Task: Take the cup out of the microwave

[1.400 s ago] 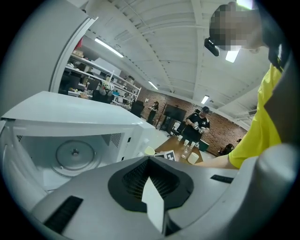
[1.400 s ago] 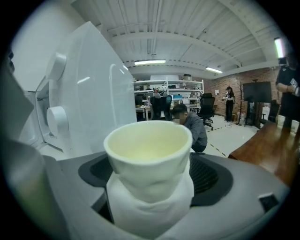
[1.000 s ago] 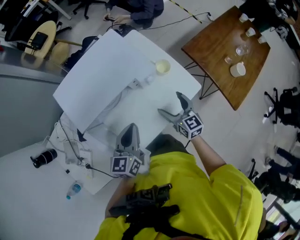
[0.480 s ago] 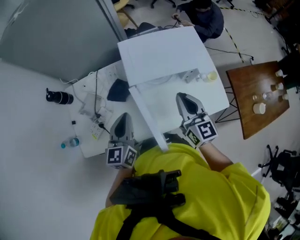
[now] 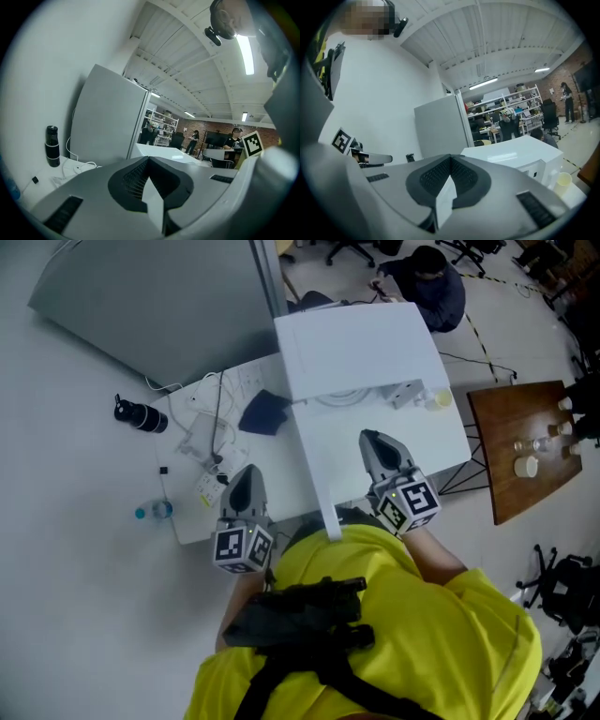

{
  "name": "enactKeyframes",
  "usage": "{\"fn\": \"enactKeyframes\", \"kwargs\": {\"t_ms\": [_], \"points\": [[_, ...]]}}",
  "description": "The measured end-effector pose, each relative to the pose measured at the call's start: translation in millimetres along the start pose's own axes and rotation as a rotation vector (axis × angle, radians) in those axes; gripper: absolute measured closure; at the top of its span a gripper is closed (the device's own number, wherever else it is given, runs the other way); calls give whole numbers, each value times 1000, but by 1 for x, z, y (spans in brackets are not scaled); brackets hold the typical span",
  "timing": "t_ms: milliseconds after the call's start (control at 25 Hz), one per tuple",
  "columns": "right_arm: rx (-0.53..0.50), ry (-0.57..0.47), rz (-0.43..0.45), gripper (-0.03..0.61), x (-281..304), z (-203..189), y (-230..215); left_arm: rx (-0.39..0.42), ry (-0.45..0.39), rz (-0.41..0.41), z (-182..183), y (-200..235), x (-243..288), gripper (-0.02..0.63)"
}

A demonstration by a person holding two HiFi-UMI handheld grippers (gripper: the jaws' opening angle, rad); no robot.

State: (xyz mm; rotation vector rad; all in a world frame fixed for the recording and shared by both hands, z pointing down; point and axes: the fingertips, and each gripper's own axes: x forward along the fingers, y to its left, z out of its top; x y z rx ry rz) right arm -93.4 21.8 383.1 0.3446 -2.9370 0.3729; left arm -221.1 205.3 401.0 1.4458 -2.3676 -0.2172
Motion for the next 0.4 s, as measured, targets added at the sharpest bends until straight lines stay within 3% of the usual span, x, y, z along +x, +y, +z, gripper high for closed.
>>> {"fn": "enactKeyframes", "kwargs": {"t_ms": [400], "points": [[25,-8,-48,575,-25,-14,2,-3,18,-63,-11,-11,-2,617]]}}
